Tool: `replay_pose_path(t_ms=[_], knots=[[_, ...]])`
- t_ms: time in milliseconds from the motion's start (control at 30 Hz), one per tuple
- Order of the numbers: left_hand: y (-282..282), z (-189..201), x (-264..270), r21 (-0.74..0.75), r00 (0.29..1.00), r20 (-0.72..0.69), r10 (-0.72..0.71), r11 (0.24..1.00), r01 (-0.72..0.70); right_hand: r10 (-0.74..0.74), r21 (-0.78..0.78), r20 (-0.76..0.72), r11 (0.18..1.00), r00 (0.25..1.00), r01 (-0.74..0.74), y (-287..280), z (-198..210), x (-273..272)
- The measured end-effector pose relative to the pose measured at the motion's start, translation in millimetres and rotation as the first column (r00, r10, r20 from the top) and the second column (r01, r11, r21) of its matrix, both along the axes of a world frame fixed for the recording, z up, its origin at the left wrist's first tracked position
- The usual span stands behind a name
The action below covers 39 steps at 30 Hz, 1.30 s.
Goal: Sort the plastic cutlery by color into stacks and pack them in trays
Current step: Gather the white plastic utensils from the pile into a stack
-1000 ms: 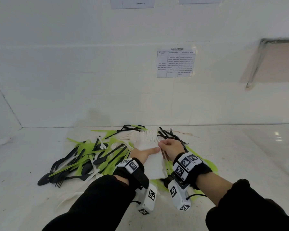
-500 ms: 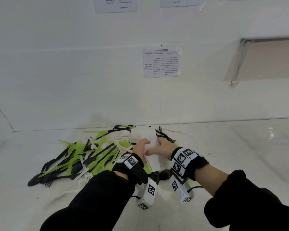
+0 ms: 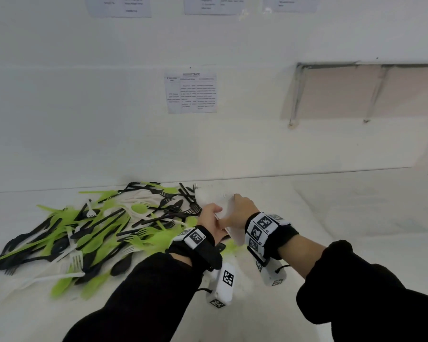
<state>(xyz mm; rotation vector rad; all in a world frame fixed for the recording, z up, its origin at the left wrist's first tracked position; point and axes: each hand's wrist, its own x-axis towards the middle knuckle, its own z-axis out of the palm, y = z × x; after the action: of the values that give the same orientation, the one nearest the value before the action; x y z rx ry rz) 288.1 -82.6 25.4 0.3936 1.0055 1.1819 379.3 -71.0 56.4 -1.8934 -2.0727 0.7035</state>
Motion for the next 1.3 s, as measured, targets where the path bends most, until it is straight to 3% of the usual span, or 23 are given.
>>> replay_pose_path(t_ms=[367,533,667,867,933,1100,1200,1300], knots=[[-1,7,84,0.050,0.995,0.039,-0.090,0.995,0.088,0.023,0.084,0.230,0.995,0.973,-0.043,-9,23,88],[-5,10,121,0.106,0.957,-0.097,-0.274,0.953,0.284,0.024,0.105,0.301,0.993,0.953,-0.058,1,26,137],[1,-1,151,0.118,0.857,-0.301,-0.418,0.876,0.468,0.026,0.072,0.311,0.996,0.950,-0.051,12,35,192],[31,-17,208,0.091,0.687,-0.648,-0.328,0.862,0.499,0.022,0.064,0.372,0.997,0.928,-0.049,32,39,282],[39,-18,227,0.063,0.614,-0.714,-0.336,0.843,0.534,0.042,0.044,0.393,0.997,0.919,-0.064,40,38,310],[58,-21,271,-0.083,0.356,-0.845,-0.399,0.755,0.650,0.136,-0.015,0.459,0.989,0.878,-0.146,61,29,367],[60,-24,293,-0.137,0.258,-0.878,-0.403,0.728,0.672,0.216,-0.065,0.488,0.975,0.846,-0.212,69,22,390],[62,-27,307,-0.192,0.190,-0.900,-0.391,0.750,0.633,0.300,-0.098,0.497,0.952,0.814,-0.291,76,15,403]])
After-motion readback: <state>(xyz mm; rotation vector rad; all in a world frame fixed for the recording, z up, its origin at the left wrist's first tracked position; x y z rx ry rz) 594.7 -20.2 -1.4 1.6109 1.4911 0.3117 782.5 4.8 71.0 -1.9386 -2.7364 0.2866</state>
